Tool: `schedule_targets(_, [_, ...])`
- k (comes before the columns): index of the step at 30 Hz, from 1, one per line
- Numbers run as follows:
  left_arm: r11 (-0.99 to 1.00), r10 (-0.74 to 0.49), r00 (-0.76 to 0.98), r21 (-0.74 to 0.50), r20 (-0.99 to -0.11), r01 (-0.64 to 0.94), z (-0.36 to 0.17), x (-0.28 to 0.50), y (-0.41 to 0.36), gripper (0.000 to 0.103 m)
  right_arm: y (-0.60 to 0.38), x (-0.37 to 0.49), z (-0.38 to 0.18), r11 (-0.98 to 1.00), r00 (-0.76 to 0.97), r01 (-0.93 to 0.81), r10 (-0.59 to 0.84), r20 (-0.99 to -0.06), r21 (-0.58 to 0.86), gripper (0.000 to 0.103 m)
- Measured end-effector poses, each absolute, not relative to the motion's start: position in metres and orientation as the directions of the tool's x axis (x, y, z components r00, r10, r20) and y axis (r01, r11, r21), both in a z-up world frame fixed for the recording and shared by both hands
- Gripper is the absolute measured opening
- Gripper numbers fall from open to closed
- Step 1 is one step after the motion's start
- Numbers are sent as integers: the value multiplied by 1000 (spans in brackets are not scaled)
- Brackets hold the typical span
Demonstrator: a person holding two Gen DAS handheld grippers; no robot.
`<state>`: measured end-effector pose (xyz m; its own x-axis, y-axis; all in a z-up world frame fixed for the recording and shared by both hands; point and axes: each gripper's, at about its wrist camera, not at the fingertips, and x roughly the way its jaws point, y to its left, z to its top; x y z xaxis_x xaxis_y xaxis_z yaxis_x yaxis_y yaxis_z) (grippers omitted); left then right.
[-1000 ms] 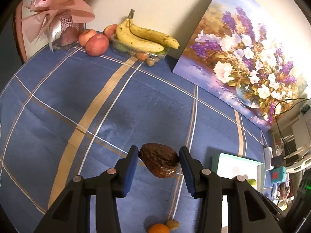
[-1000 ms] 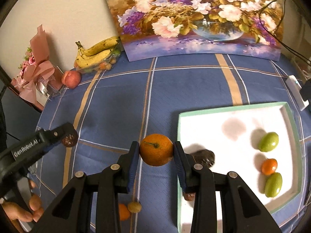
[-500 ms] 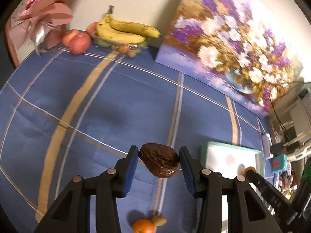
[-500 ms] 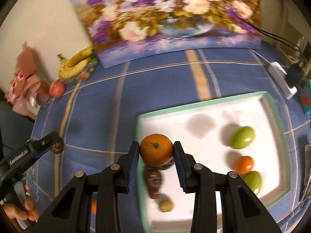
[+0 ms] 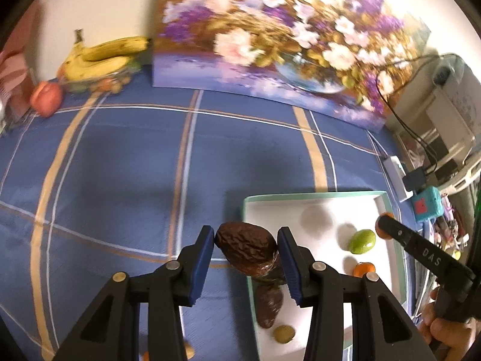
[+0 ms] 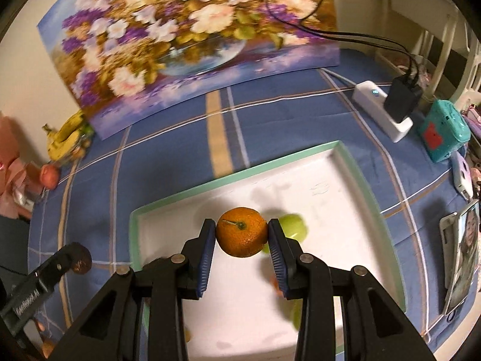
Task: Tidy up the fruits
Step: 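Carry the date in left tool and tangerine in right tool into the tray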
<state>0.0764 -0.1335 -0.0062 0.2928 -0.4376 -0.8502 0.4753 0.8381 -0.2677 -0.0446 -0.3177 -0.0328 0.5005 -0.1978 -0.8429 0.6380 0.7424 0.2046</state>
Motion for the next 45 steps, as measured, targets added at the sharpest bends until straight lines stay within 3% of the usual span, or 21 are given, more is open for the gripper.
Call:
schedule_targets(19, [795,-477,296,-261,-828,548,-15,101,-194,46,-351,-8,-48,769,459,632,-267,-848,100,37])
schedule_targets(45, [806,-399,258,-202,-880,557,-55,102,-216,46,-384,-13,-93,744,388,663,-250,-887,81,37])
